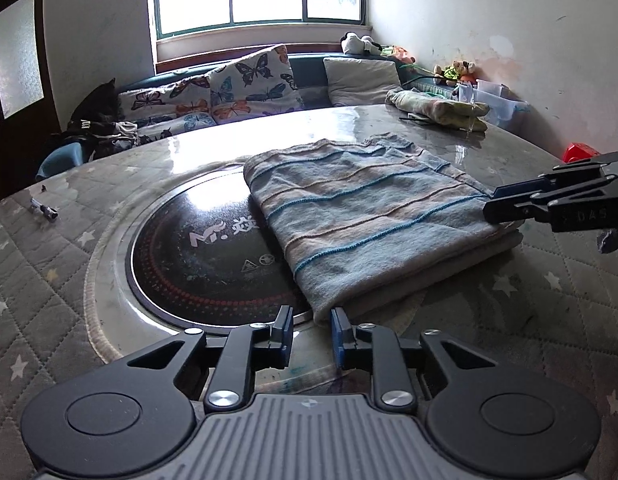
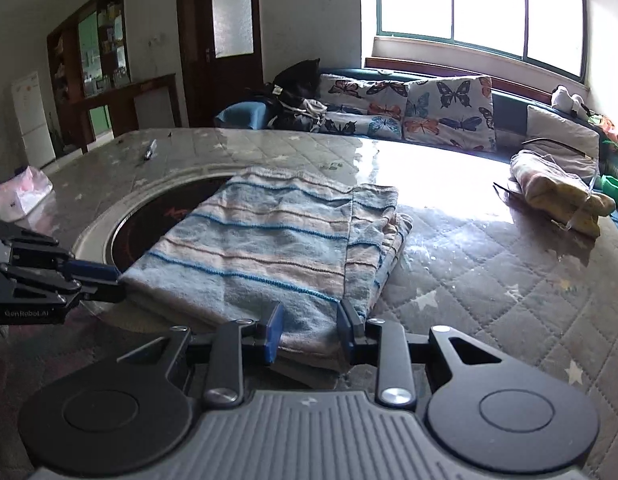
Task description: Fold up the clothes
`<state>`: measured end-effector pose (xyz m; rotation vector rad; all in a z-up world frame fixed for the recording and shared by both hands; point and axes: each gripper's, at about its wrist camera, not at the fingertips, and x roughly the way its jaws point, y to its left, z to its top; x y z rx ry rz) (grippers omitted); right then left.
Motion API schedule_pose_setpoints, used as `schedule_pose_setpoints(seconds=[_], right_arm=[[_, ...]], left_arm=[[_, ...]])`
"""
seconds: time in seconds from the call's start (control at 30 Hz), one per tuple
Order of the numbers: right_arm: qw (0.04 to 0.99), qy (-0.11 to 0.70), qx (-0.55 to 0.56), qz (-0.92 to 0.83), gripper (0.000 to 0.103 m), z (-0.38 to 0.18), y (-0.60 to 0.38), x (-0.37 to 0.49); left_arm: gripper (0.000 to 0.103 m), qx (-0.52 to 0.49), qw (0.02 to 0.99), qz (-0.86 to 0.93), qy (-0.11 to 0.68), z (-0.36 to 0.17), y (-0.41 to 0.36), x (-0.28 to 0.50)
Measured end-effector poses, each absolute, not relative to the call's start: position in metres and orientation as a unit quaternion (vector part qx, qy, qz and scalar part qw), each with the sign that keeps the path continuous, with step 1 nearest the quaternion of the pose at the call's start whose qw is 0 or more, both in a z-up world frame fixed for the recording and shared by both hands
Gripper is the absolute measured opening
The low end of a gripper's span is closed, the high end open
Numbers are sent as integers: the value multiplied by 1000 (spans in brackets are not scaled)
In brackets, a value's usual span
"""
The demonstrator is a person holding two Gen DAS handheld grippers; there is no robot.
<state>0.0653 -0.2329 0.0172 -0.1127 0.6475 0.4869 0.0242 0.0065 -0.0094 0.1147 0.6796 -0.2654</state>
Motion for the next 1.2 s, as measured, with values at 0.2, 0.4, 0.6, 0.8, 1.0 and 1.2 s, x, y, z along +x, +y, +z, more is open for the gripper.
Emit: schedule_pose_setpoints(seconds=[0.2, 0.4, 0.6, 0.8, 1.0, 1.2], right_arm=[[922, 306, -46, 234, 45, 20, -234, 60], [927, 300, -34, 223, 59, 23, -238, 55], [931, 298, -23, 209, 76, 22, -243, 49], [935, 295, -13, 196, 87, 22, -247, 42], [940, 288, -8, 184, 94, 23, -247, 32], [949, 267, -7, 169, 103, 28, -246, 16]], left_arm=[[40, 46, 935, -132, 326, -4, 9, 21], [56, 42, 937, -133, 320, 1, 8, 18], [79, 43, 939, -132, 315, 4, 5, 15], [93, 48, 941, -131, 308, 7, 2, 13], [101, 53, 943, -133, 301, 10, 0, 10], [103, 57, 944, -142, 291, 15, -5, 3]])
